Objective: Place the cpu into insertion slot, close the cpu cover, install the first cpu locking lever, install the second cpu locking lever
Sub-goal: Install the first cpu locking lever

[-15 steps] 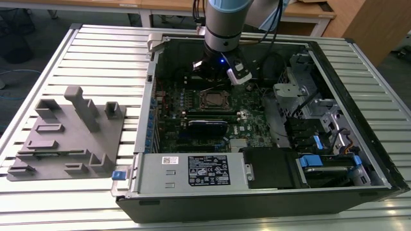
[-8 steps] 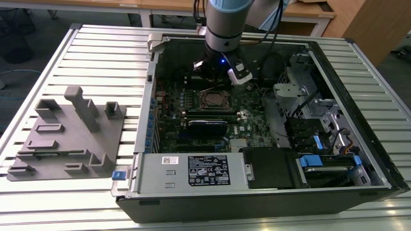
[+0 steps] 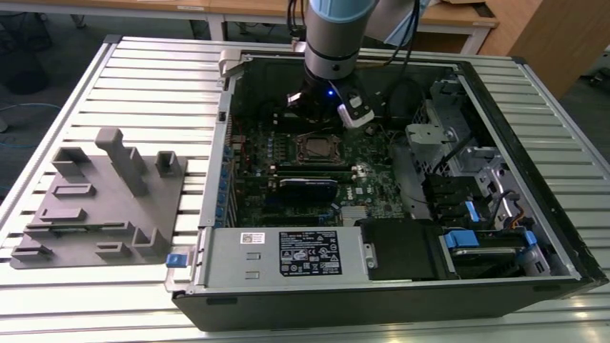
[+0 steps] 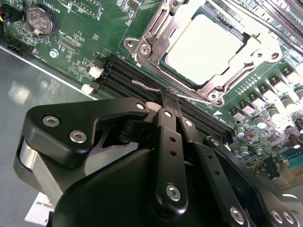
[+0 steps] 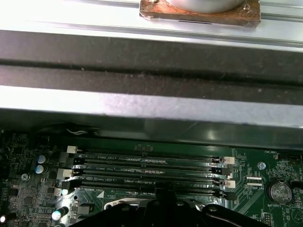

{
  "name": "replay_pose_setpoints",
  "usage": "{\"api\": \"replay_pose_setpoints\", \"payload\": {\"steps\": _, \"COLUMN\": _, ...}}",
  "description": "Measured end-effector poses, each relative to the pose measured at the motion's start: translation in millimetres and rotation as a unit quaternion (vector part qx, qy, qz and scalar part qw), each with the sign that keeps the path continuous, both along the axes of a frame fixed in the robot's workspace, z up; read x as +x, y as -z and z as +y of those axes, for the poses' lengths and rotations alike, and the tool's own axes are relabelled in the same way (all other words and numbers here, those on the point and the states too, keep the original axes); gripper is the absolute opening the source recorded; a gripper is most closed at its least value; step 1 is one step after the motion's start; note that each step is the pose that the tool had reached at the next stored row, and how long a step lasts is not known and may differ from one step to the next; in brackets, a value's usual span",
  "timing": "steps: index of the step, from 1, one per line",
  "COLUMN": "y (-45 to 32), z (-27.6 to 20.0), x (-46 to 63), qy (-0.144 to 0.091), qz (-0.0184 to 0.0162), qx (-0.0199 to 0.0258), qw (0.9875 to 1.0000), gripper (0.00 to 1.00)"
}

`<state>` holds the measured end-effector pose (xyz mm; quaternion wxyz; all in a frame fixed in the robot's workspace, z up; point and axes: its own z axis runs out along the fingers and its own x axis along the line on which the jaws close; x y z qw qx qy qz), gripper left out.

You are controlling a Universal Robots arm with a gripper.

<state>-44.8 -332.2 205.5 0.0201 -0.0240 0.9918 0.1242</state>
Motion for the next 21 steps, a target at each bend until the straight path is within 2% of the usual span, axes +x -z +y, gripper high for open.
{"api": "replay_pose_setpoints", "payload": {"steps": 6, "y": 3.8, "z": 0.0, "x": 0.0, "qy": 0.0, "qz": -0.0003, "qx": -0.0007, "qw": 1.0, "gripper": 0.1}}
{"api": "replay_pose_setpoints", "payload": {"steps": 21, "y": 4.5, "z": 0.0, "x": 0.9, "qy": 0.006, "qz": -0.0003, "qx": -0.0007, "qw": 1.0, "gripper": 0.1}}
